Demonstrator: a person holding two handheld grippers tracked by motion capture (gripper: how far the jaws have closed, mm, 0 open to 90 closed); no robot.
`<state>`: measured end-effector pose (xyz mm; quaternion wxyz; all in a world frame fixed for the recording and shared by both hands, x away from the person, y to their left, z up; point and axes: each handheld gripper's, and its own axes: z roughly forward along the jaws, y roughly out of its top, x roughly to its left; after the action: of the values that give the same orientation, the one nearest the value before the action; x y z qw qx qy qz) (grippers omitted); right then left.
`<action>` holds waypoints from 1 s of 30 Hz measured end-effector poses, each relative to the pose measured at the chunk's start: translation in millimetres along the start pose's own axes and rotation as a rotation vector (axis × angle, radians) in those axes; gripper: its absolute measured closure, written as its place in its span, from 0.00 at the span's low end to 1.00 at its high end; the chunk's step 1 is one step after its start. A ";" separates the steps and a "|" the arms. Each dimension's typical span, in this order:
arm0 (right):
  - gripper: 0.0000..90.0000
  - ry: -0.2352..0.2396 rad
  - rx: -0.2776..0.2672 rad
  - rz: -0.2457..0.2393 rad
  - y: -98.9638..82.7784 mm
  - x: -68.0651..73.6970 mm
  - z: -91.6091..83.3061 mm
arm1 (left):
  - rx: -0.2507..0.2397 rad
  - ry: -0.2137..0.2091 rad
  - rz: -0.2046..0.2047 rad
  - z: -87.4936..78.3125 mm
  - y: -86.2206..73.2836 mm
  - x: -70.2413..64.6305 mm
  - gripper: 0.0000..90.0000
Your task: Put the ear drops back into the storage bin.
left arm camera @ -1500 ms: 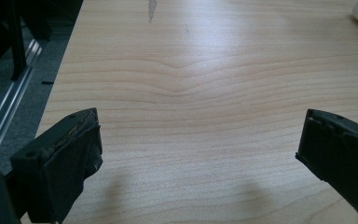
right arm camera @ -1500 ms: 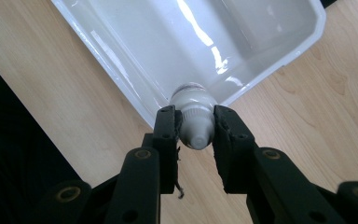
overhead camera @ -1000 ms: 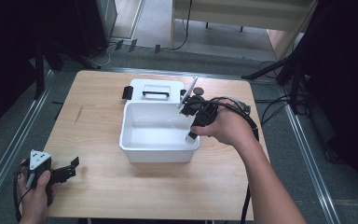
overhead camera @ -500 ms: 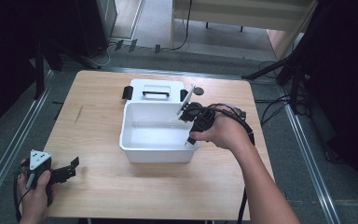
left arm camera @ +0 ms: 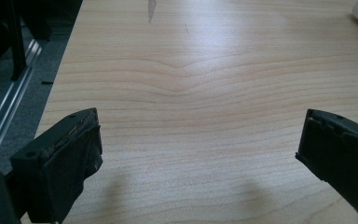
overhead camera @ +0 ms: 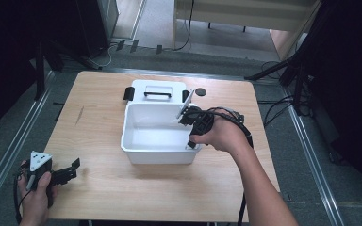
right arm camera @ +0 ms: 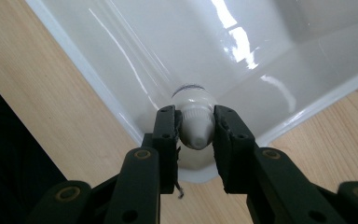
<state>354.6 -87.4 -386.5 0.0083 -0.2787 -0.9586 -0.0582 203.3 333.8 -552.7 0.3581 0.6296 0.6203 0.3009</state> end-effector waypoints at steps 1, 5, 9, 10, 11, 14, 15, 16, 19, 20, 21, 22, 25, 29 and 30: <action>0.80 0.006 -0.002 -0.003 0.1 -0.6 1.2 | 0.000 0.001 -0.001 0.0 0.0 0.0 0.00; 0.80 0.007 -0.002 0.003 0.4 -1.7 4.3 | 0.000 0.000 -0.003 0.0 -0.1 -0.3 0.00; 0.80 0.009 0.003 -0.001 1.0 -1.9 9.9 | 0.002 0.000 -0.001 -0.2 0.0 -0.1 0.00; 0.80 0.011 0.005 -0.002 1.2 -1.8 11.6 | 0.003 0.000 0.000 -0.2 0.0 0.0 0.00; 0.80 0.012 0.006 -0.002 1.4 -1.8 14.7 | 0.003 0.000 0.000 -0.2 0.0 -0.1 0.00; 0.80 0.010 0.010 0.000 1.8 -1.8 19.7 | 0.003 0.000 0.000 -0.2 0.0 0.0 0.00; 0.80 0.009 0.013 -0.005 1.9 -2.0 21.2 | 0.003 -0.001 0.000 -0.2 0.0 0.0 0.00; 0.80 0.013 0.012 0.000 2.1 -1.7 23.1 | 0.003 -0.001 0.000 -0.2 0.0 0.0 0.00; 0.80 0.002 0.025 -0.004 3.0 -0.8 27.5 | 0.004 0.000 0.000 -0.2 0.0 0.0 0.00; 0.80 -0.002 0.028 -0.008 3.4 -0.7 29.1 | 0.003 -0.001 0.000 -0.2 0.0 0.0 0.00; 0.80 -0.002 0.028 -0.008 3.4 -0.7 29.1 | 0.003 -0.001 0.000 -0.2 0.0 0.0 0.00; 0.80 -0.004 0.034 -0.008 3.9 -0.4 30.7 | 0.004 -0.001 0.000 -0.2 0.0 0.0 0.00; 0.80 -0.005 0.032 -0.006 5.1 0.6 34.3 | 0.004 -0.001 0.000 -0.2 0.0 0.0 0.00; 0.80 -0.010 0.040 -0.010 6.9 1.4 38.3 | 0.004 -0.001 0.000 -0.2 0.0 0.0 0.00; 0.80 -0.008 0.042 -0.005 7.0 1.4 39.5 | 0.003 -0.001 -0.001 -0.2 0.0 0.0 0.00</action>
<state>357.8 -76.2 -424.9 0.0102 -0.2763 -0.9603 -0.0372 203.2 333.8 -552.6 0.3576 0.6301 0.6208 0.2995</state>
